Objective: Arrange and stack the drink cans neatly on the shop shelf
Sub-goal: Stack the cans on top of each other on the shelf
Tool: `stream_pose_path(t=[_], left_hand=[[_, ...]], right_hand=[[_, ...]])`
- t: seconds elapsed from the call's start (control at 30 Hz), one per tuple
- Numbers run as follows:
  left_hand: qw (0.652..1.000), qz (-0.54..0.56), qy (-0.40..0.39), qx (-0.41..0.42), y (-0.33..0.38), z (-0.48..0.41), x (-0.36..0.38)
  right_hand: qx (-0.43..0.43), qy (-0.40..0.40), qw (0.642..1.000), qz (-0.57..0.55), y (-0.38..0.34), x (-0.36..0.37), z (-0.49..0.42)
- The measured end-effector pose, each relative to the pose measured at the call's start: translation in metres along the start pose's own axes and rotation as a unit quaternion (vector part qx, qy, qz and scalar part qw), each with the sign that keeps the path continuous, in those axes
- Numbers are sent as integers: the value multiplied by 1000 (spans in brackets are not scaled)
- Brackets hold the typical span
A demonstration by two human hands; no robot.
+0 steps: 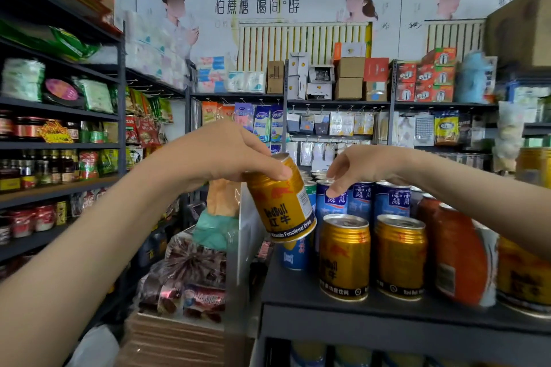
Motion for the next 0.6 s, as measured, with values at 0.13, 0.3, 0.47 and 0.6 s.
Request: stream_pose_path(t=[0.13, 0.3, 0.47, 0.6], left_hand=[[1000, 17, 6, 17, 3, 7, 8], [999, 3, 6, 33, 27, 15, 21], [998, -13, -17, 57, 85, 18, 63], [996, -21, -38, 80, 144, 23, 121]], right_hand=[[-15, 40, 999, -25, -1, -1, 12], [-163, 94, 971, -147, -25, -1, 89], [-191, 53, 968, -156, -22, 37, 169], [-153, 129, 961, -192, 22, 56, 226]])
Point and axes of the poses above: each hand's wrist, its own z-axis away from the middle knuckle, its own x-axis out of the palm, y = z × x, the point moved 2 cm from there along -z, towards the middle knuckle, and after that the axes turned 15 degrees about -y, right-handed, at the moved point
